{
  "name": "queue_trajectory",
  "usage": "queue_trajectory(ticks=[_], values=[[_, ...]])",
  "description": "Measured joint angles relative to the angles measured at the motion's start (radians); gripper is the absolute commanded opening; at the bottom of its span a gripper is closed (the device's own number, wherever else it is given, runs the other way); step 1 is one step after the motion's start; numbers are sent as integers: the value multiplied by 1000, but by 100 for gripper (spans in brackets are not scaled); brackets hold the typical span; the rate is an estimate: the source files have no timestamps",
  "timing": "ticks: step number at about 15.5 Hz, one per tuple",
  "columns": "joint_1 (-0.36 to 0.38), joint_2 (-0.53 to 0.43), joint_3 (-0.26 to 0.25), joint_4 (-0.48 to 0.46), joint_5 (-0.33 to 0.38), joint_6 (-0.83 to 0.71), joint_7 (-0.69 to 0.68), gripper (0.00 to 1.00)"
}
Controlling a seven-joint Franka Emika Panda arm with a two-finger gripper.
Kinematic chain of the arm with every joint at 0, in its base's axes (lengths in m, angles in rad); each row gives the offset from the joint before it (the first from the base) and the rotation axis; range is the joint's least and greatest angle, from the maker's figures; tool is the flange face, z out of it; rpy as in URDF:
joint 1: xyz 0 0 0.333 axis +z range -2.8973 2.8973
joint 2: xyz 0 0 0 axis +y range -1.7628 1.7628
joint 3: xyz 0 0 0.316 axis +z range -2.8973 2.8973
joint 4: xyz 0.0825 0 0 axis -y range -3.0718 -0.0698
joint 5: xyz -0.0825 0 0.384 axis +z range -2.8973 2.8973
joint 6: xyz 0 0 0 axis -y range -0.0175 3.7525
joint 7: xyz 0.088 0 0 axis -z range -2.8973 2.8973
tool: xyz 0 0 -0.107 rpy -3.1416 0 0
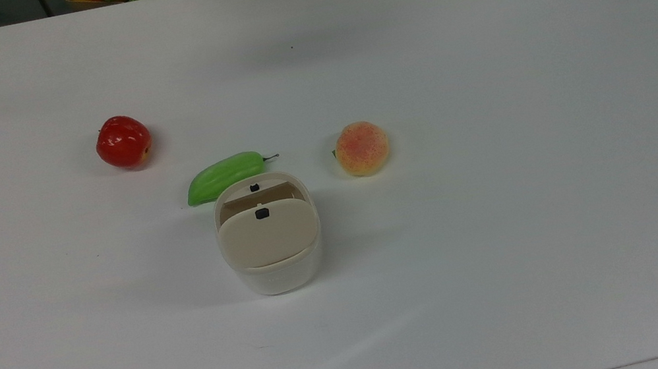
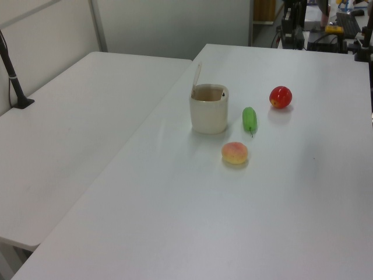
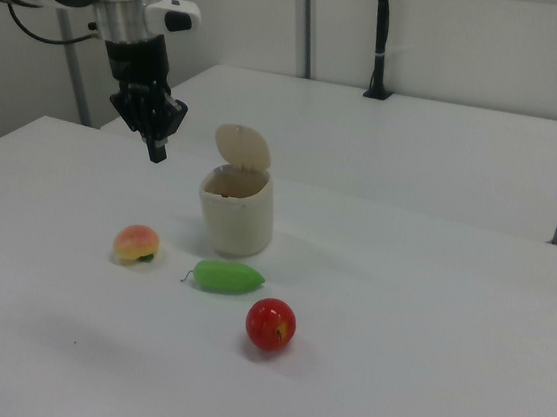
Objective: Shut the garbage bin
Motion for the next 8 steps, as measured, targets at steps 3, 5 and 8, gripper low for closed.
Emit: queue_trajectory(ticks=[3, 5, 8], values=[[0, 3, 0, -1, 0, 0, -1, 0], [0, 11, 0, 4, 0, 13, -1, 0], [1, 27, 1, 8, 0, 119, -1, 0]])
